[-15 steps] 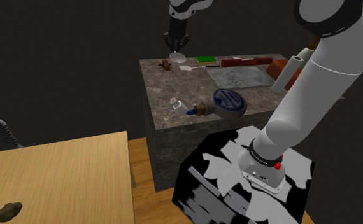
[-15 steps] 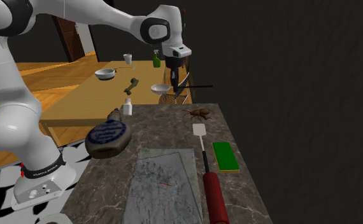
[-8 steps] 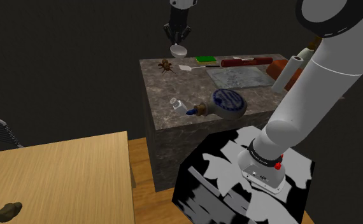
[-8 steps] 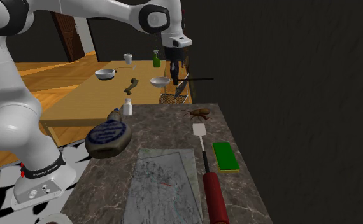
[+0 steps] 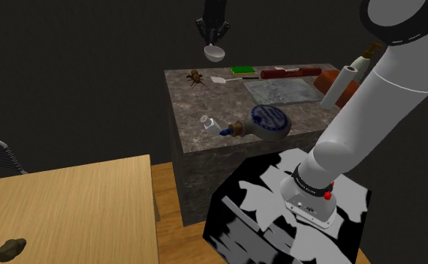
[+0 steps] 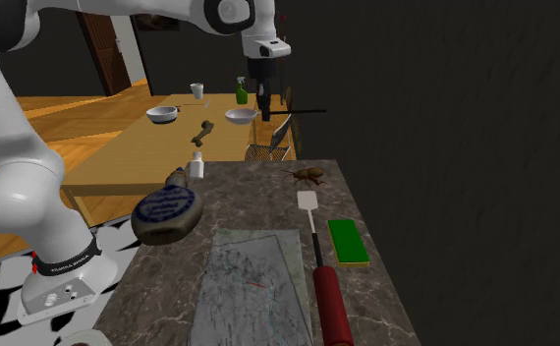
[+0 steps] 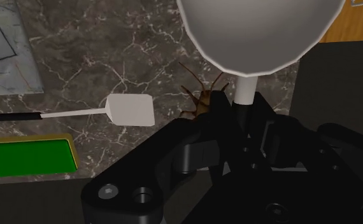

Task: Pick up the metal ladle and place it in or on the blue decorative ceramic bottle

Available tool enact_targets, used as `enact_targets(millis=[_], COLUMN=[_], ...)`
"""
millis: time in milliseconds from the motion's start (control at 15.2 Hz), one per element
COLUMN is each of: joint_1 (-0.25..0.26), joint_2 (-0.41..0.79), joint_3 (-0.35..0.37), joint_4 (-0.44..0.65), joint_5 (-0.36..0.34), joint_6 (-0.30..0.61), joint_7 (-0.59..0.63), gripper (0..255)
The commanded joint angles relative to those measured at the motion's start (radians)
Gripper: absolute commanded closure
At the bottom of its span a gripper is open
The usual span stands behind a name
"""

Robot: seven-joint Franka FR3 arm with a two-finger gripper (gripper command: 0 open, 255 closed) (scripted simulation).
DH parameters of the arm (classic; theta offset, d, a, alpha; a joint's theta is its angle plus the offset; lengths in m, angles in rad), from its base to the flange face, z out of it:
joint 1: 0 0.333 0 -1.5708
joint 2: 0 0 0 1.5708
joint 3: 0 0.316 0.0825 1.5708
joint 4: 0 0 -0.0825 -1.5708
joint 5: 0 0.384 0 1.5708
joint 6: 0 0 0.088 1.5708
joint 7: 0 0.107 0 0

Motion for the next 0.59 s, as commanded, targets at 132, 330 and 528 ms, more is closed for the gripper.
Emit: enact_targets(millis=[132, 330, 528], joint_1=[-0.005, -0.008, -0.01], joint_2=[-0.155, -0.275, -0.397], joint_3=[-0.006, -0.011, -0.016], joint_4=[-0.175, -0.299, -0.411], joint_5=[0.003, 0.004, 0.003], joint_6=[0.021, 0.024, 0.015], joint_7=[-0.012, -0.02, -0.028], gripper=[255, 255, 255])
